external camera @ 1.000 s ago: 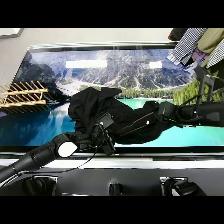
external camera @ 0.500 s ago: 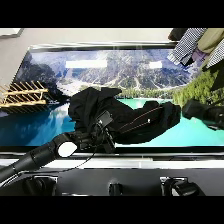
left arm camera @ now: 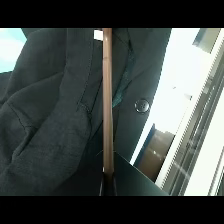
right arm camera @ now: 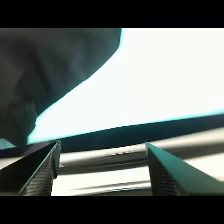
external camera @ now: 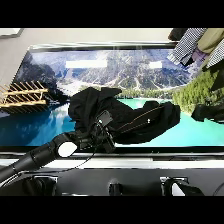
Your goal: Fold the clothes and pants, and hang the long-sleeved shirts on hangers.
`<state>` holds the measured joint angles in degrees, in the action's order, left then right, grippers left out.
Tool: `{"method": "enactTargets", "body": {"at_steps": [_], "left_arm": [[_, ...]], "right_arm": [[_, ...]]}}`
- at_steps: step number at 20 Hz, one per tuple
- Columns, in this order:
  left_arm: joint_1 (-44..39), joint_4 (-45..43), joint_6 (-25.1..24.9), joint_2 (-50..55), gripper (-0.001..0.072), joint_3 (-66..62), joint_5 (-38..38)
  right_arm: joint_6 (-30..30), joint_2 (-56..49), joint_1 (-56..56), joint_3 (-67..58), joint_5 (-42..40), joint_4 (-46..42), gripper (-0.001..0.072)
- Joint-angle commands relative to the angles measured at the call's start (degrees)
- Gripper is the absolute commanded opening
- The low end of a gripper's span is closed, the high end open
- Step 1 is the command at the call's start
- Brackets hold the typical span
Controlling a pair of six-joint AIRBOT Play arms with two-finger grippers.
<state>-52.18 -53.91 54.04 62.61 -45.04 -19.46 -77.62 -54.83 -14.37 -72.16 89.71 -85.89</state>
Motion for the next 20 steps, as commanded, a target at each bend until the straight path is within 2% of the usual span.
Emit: {"method": "enactTargets", "body": {"at_steps": [1,3,7,11,13,16,18,20], "left_arm": [[0.02,-0.02,0.02,0.04,0.0023,0.00,0.00],[0.02,-0.02,0.00,0.04,0.0023,0.00,-0.02],[0.02,-0.02,0.00,0.04,0.0023,0.00,-0.22],[0.02,-0.02,0.00,0.04,0.0023,0.00,-0.22],[0.02,-0.02,0.00,0.04,0.0023,0.00,-0.22],[0.02,-0.02,0.00,0.04,0.0023,0.00,-0.20],[0.02,-0.02,0.00,0.04,0.0023,0.00,-0.20],[0.02,-0.02,0.02,0.04,0.0023,0.00,-0.20]], "right_arm": [[35.28,-5.22,1.18,0.04,-4.07,4.39,0.0626],[38.29,-7.34,2.56,0.04,-10.73,7.06,0.0626],[45.22,-11.10,2.49,0.04,-15.76,10.69,0.0625],[52.19,-15.63,2.49,0.04,-13.53,17.57,0.0607],[53.53,-17.29,2.49,0.04,-13.14,20.37,0.0593],[57.16,-18.32,2.49,0.04,-13.00,25.44,0.0468],[60.83,-18.27,2.49,0.02,-9.94,26.77,0.0408],[63.06,-18.18,2.49,0.02,-6.27,26.84,0.0383]]}}
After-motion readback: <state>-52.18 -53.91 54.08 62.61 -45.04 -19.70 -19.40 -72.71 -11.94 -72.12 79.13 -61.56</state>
